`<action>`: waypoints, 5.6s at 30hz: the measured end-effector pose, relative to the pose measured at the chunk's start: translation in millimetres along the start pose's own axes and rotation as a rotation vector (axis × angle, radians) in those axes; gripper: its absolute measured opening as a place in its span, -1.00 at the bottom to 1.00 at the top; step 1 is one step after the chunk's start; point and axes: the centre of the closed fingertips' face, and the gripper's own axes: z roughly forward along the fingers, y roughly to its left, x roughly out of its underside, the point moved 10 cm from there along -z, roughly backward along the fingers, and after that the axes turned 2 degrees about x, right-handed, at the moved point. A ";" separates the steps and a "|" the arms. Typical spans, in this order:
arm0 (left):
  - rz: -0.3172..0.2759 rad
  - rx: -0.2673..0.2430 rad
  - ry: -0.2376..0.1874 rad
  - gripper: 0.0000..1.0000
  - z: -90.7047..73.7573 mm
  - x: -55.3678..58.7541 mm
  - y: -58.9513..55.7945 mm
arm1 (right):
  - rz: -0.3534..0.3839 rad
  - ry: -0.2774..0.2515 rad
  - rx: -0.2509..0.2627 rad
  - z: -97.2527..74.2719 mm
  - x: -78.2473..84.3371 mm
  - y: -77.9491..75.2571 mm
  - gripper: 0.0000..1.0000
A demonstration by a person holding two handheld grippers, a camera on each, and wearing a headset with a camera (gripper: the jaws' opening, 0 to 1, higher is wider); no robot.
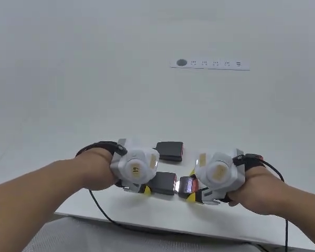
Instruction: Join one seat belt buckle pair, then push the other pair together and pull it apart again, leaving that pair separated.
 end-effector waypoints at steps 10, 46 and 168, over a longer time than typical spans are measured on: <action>-0.007 0.007 0.019 -0.38 1.0 -4.6 0.6 | 0.010 0.010 -0.028 -0.4 -2.3 -4.9 -0.34; -0.036 -0.079 -0.049 -0.27 -19.1 -32.8 78.1 | 0.033 0.033 0.119 -76.1 66.5 -62.0 -0.36; -0.051 -0.123 -0.027 -0.39 14.1 -14.1 81.8 | -0.015 0.080 0.108 4.3 0.6 -85.6 -0.40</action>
